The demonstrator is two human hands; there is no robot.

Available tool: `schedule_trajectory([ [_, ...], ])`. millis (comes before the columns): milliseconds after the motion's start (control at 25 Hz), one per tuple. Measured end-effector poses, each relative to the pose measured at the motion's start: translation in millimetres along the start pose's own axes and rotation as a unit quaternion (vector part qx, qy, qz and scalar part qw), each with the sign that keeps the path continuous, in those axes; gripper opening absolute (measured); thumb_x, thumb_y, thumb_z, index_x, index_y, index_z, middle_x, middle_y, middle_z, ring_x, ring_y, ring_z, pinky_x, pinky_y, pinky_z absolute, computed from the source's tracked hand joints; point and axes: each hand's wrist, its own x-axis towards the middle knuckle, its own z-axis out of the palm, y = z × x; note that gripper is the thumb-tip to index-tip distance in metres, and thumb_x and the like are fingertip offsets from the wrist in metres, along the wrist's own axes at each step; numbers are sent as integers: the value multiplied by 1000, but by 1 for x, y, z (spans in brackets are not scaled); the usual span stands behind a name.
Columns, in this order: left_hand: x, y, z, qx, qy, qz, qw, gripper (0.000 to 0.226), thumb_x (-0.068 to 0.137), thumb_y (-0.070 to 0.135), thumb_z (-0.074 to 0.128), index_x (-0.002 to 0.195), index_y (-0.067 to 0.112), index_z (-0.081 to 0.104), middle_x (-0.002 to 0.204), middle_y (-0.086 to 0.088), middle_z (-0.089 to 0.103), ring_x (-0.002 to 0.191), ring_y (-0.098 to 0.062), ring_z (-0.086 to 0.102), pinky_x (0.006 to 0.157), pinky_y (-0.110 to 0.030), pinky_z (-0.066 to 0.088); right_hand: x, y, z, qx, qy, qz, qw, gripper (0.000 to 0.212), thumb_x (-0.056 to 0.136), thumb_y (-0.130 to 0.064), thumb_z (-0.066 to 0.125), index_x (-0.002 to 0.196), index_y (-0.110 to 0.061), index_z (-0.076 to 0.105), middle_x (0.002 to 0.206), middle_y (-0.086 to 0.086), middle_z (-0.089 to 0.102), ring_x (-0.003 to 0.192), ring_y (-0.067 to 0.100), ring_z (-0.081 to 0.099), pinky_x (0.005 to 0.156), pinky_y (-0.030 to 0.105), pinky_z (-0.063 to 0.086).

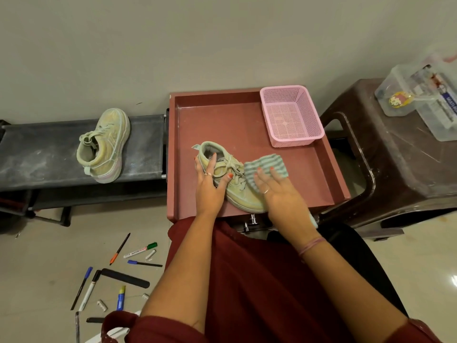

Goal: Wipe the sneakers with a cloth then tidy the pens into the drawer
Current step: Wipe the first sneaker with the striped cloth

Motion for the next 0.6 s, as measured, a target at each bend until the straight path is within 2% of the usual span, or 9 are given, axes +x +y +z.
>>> schedule_trajectory([
  [80, -1, 1, 0, 5, -3, 3, 1000, 66, 92, 41, 61, 149, 39, 28, 163, 2, -4, 148, -17, 16, 108, -34, 33, -14, -4, 20, -23, -73, -62, 995, 68, 73, 6, 51, 139, -6, 44, 145, 14, 43, 132, 36, 42, 96, 46, 49],
  [160, -2, 2, -1, 9, -2, 4, 1000, 66, 92, 42, 61, 150, 38, 28, 163, 3, -5, 148, -17, 16, 108, -33, 32, -31, 4, 30, -14, -109, -41, 993, 67, 76, 5, 43, 143, -3, 37, 150, 15, 35, 137, 35, 36, 98, 44, 48],
  [240, -2, 2, -2, 8, -3, -2, 1000, 67, 92, 41, 60, 150, 38, 28, 163, 3, -5, 148, -18, 17, 109, -34, 33, -46, 11, 28, 2, -121, -52, 991, 74, 79, 10, 31, 150, -3, 14, 158, 13, 11, 145, 31, 14, 111, 42, 35],
  [320, -1, 2, -1, 3, -6, 0, 1000, 67, 92, 41, 61, 150, 38, 27, 163, 2, -5, 147, -18, 18, 107, -32, 33, -59, 24, 23, 97, -106, -22, 989, 82, 83, 15, 33, 148, -13, -7, 155, -2, -13, 145, 16, -6, 119, 28, 15],
  [400, -3, 3, -1, -3, -4, 6, 1000, 66, 92, 39, 61, 150, 37, 28, 163, 2, -6, 148, -18, 17, 103, -26, 30, -56, 31, 9, 217, -103, 70, 968, 80, 89, 13, 38, 148, -17, -7, 152, -10, -13, 144, 7, -2, 113, 15, -1],
  [440, -3, 3, 0, -6, -2, 8, 1000, 66, 92, 38, 61, 150, 36, 28, 163, 2, -6, 148, -18, 17, 100, -24, 28, -50, 33, 5, 253, -99, 122, 955, 77, 91, 11, 38, 150, -18, -1, 155, -9, -8, 143, 5, 4, 112, 15, -1],
  [520, -2, 4, 1, -5, -4, 1, 1000, 66, 92, 38, 61, 150, 36, 28, 163, 2, -6, 147, -17, 16, 98, -22, 27, -38, 36, 5, 326, -33, 210, 921, 72, 93, 11, 36, 152, -21, 8, 159, -7, 3, 141, 4, 12, 115, 21, 8],
  [600, -2, 3, 2, -1, -3, -1, 1000, 66, 93, 38, 61, 150, 36, 28, 163, 2, -6, 148, -17, 15, 99, -22, 27, -26, 27, 11, 328, -34, 216, 919, 77, 89, 12, 37, 152, -21, 8, 159, -4, 4, 144, 13, 15, 118, 28, 14],
])
